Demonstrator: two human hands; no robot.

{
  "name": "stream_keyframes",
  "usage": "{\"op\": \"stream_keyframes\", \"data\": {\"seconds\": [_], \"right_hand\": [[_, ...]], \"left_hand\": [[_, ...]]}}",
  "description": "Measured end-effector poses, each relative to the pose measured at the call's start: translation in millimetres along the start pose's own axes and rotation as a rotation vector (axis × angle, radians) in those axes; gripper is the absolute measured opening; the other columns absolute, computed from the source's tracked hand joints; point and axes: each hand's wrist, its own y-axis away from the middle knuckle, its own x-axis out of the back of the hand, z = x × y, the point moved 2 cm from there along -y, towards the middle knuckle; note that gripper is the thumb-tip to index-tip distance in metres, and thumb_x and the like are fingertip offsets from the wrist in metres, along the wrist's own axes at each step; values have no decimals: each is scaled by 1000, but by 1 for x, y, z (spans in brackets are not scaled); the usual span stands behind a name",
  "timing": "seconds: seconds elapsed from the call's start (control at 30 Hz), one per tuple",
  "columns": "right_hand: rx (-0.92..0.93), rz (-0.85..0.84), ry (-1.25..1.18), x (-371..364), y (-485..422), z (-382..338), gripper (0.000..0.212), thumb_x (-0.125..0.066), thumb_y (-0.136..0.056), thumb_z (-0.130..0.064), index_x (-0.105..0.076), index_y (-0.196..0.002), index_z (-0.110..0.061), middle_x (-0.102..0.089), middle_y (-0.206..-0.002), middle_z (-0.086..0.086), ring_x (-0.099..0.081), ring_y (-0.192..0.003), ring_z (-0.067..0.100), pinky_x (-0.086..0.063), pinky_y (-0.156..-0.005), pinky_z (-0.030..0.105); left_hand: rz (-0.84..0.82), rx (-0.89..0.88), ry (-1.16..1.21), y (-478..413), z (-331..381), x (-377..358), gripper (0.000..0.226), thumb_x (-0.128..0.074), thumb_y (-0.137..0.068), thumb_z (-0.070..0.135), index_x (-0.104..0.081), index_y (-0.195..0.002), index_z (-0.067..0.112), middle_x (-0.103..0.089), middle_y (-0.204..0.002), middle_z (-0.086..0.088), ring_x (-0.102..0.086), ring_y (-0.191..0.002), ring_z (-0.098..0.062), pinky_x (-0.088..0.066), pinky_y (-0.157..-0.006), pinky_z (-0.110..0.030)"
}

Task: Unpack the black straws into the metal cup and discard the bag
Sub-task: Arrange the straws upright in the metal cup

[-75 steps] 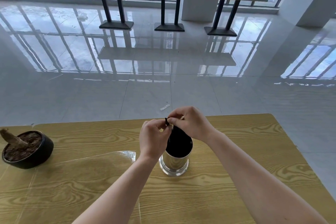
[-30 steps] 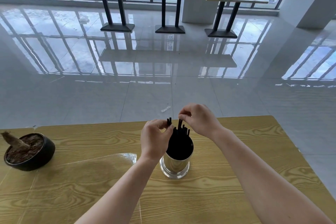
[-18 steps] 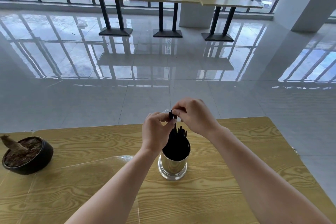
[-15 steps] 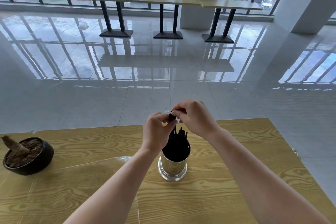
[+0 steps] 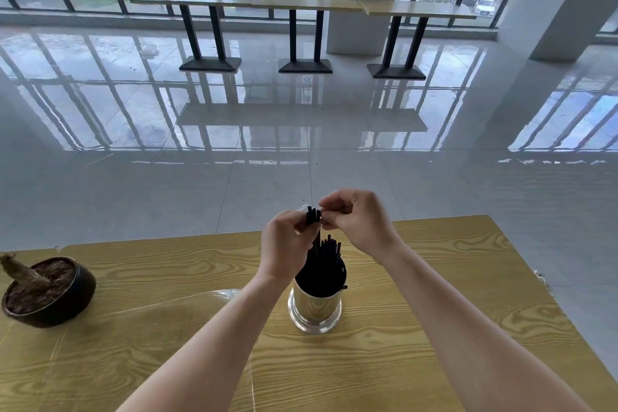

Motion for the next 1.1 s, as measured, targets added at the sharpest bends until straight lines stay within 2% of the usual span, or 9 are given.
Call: {"op": "stream_keyframes", "data": {"seconds": [0.2,0.3,0.47,0.6,0.77,0.83,0.93,1.03,1.1], "right_hand": [[-34,-6,-28,-1,-1,4,19,-79,-81,1,-76,-90,-16,-78,-80,6,-77,-71,20,-65,-73,43],[-28,6,-74,-1,0,4,18,-78,-82,1,-76,-94,-12,-79,-84,5,-77,-74,19,-65,-73,40],[-29,63,-106,8,11,13,16,-74,-85,2,-76,-92,-12,-79,-81,2,-76,-75,17,-64,-69,32],[-72,122,-180,19,26,27,14,-72,-86,4,-75,-91,-9,-78,-80,4,-75,-72,21,-63,-66,31],[-121,124,-215,22,45,39,16,-70,-88,4,-76,-90,-11,-78,-80,6,-75,-71,23,-63,-66,35],[-133,150,-250,22,53,40,17,-70,-89,3,-76,-90,-12,-78,-80,7,-73,-69,25,-62,-62,36],[-173,201,-377,16,68,36,7,-72,-90,-9,-76,-96,-9,-76,-84,12,-69,-66,27,-59,-57,37],[-293,92,-655,-7,83,27,42,-75,-83,-31,-68,-116,-7,-73,-89,13,-66,-68,22,-58,-59,30],[-341,-17,-766,-22,87,17,53,-75,-80,-34,-63,-123,-6,-69,-87,10,-64,-69,17,-57,-61,26]], "left_hand": [[-44,-10,8,-2,0,3,8,-76,-84,16,-77,-77,13,-70,-73,-3,-67,-68,-22,-56,-65,-50],[-34,-5,15,-1,1,7,9,-75,-85,14,-76,-76,11,-70,-75,-5,-67,-72,-25,-57,-66,-50],[38,13,78,-5,10,28,10,-77,-84,17,-77,-75,22,-72,-74,3,-71,-71,-21,-60,-71,-46],[132,61,232,-9,23,52,24,-79,-83,15,-77,-71,36,-76,-72,7,-73,-63,-14,-60,-64,-27],[239,87,412,-6,32,81,11,-79,-82,12,-77,-82,23,-79,-76,2,-75,-68,-21,-63,-68,-31],[281,121,588,-2,32,90,6,-77,-83,10,-79,-82,15,-79,-79,-2,-75,-73,-21,-63,-68,-31],[338,242,875,6,29,96,13,-74,-86,8,-80,-76,13,-78,-80,-3,-74,-80,-17,-61,-71,-27],[370,405,1109,17,24,85,7,-72,-86,7,-75,-80,9,-77,-79,-3,-74,-79,-15,-61,-70,-26],[387,497,1202,26,22,72,2,-73,-85,6,-72,-83,7,-76,-79,-5,-74,-77,-15,-61,-68,-26]]}}
